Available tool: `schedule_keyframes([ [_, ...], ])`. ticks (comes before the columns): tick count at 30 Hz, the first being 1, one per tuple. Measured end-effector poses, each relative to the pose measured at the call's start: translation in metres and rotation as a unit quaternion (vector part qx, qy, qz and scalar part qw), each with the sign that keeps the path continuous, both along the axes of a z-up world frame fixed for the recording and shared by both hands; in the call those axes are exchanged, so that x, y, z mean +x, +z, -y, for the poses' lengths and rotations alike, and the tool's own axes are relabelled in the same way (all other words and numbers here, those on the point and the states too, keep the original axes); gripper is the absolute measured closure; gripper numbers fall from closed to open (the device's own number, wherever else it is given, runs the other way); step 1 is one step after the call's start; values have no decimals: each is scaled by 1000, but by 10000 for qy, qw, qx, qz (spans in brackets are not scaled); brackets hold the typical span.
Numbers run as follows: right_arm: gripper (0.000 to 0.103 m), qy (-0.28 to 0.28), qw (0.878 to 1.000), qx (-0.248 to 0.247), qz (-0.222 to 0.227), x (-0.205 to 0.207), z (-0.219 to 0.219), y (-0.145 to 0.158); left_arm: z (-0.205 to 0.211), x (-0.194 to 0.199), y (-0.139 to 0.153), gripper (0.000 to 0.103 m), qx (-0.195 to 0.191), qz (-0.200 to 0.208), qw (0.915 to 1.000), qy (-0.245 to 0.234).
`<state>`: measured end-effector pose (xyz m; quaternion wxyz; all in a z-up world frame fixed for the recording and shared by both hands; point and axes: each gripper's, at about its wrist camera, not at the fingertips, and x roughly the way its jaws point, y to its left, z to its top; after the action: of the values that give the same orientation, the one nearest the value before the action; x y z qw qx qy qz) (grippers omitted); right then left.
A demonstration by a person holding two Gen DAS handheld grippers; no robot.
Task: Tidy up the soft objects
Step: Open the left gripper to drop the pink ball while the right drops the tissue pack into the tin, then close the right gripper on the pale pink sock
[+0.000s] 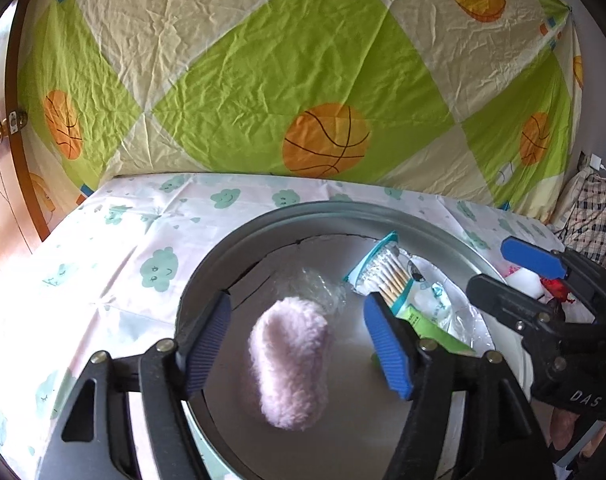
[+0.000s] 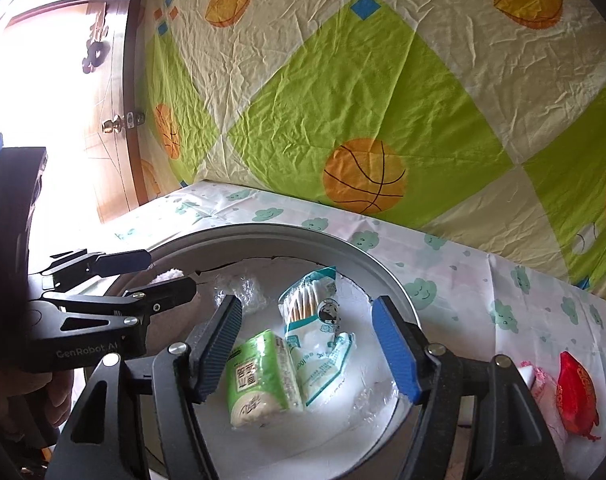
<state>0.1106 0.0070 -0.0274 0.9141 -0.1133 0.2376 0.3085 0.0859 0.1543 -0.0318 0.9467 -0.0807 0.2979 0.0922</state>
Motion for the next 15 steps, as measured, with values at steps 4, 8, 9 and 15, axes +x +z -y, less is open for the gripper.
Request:
schedule_keyframes([
  [4,33,-185,9995,134,237,-18,35,5,9,-11,-2,29,-118,155,9998,18],
  [8,32,-549,9976,92,400,-29,79,2,33,-25,-1,27,-23,379,9993,-37],
  [9,31,-671,9967,71,444,-31,92,1,43,-28,0,26,18,436,9990,-130],
  [15,30,-980,9951,85,82,-32,143,-16,91,-33,7,12,317,730,9958,-454],
])
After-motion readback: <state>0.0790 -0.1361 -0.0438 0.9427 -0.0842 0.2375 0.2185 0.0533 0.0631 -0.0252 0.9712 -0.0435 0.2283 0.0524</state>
